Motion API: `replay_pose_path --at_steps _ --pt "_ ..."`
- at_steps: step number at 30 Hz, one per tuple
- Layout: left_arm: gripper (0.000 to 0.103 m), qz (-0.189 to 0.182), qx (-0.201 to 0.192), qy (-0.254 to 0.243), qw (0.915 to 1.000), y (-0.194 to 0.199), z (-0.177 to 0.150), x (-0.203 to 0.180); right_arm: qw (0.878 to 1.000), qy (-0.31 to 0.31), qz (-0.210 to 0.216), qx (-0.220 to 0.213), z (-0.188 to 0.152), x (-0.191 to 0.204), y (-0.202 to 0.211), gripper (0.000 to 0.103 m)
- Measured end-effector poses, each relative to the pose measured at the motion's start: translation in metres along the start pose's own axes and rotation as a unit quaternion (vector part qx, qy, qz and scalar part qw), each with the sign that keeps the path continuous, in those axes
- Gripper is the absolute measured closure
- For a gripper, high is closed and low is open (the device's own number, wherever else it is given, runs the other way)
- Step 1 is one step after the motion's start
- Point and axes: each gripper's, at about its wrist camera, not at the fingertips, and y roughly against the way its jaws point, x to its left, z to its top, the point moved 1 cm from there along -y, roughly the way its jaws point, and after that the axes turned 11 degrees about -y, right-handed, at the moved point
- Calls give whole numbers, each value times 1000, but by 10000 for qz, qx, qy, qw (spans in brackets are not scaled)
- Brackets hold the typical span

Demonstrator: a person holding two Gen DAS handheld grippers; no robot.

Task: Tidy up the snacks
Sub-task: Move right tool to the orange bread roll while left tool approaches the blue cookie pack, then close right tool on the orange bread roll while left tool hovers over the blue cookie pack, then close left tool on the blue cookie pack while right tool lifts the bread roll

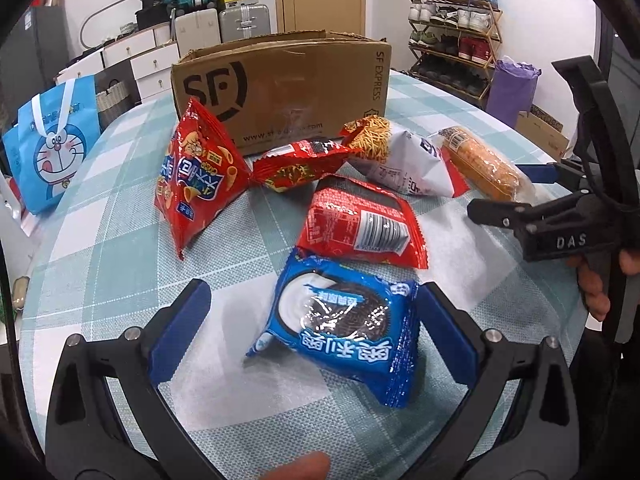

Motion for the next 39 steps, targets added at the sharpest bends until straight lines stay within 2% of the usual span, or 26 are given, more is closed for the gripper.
replay_pose_path --at_steps 6,14,16,19,22,31,35,39 --pt "1 14 14 -74 10000 -1 -1 -3 9998 -100 91 -121 1 3 -1 1" --pt "1 -2 50 -102 9999 -4 -3 -5 9994 -25 -20 -339 4 9 0 35" --pt "1 -6 48 -103 9999 -4 -3 -5 9993 -76 -51 -369 5 7 1 50" --pt "1 -16 54 -98 9999 -3 -3 -5 9989 -224 13 -422 6 1 3 59" --pt "1 -17 53 -101 9999 -3 -3 -5 9979 -377 191 -498 6 -5 6 63" --pt "1 -23 52 -97 9999 -3 -3 -5 9899 -761 773 -912 2 -16 22 66" --pt "1 -35 46 -104 9999 -3 -4 -5 9851 -732 970 -1220 1 -12 36 66" --pt "1 -111 24 -91 9999 -1 -4 -4 9827 -671 1093 -1336 -1 -7 43 66"
